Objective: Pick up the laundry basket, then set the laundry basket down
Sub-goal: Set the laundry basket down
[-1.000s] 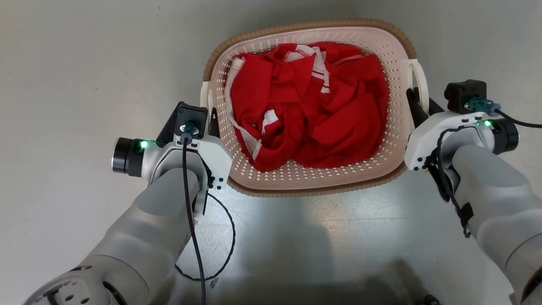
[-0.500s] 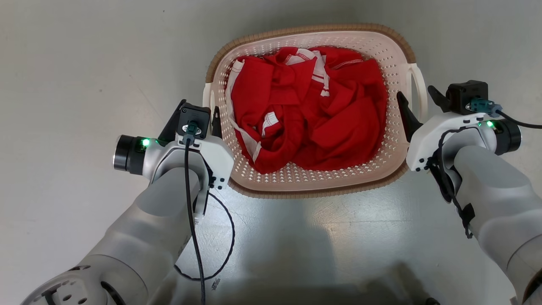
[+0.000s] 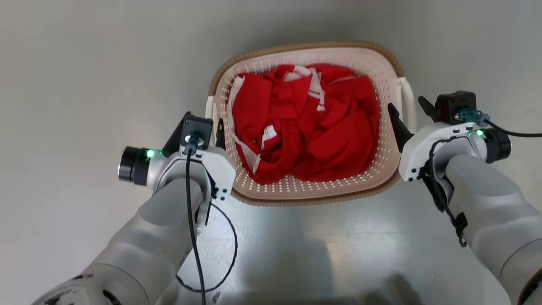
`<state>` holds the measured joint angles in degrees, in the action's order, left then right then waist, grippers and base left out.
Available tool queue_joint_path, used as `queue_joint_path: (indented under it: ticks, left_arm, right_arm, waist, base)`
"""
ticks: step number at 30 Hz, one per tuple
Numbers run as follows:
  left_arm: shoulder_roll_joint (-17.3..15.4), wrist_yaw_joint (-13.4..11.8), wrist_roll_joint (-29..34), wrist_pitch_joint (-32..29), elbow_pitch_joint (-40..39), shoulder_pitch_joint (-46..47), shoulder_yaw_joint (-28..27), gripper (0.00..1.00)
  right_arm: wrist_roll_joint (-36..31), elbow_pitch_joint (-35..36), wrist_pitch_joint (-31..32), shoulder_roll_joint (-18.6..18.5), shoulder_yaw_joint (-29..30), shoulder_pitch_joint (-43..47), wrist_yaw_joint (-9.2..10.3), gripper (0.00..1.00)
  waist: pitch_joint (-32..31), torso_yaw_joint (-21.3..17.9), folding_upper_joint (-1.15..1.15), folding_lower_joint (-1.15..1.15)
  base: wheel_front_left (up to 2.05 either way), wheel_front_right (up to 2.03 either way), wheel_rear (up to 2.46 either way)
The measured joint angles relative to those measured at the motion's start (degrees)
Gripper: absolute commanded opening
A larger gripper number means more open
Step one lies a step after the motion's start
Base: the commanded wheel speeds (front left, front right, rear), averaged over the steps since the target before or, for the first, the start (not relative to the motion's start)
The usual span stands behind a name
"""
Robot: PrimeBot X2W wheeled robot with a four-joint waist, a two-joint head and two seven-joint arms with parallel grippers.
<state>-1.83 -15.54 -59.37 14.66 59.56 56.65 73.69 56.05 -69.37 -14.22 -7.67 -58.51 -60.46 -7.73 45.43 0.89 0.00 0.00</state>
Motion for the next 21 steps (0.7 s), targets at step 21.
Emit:
queue_joint_path:
  ticks: [21]
  left_arm:
    - [-0.05,1.54,6.62,0.00,-1.78,-13.47,-13.66,1.00]
  right_arm:
    - [-0.35,-0.71,0.00,1.54,2.71,9.82,0.00,1.00]
  waist:
    - [-18.18,-1.00,0.00,0.00]
  base:
    - [0.00,0.00,0.00]
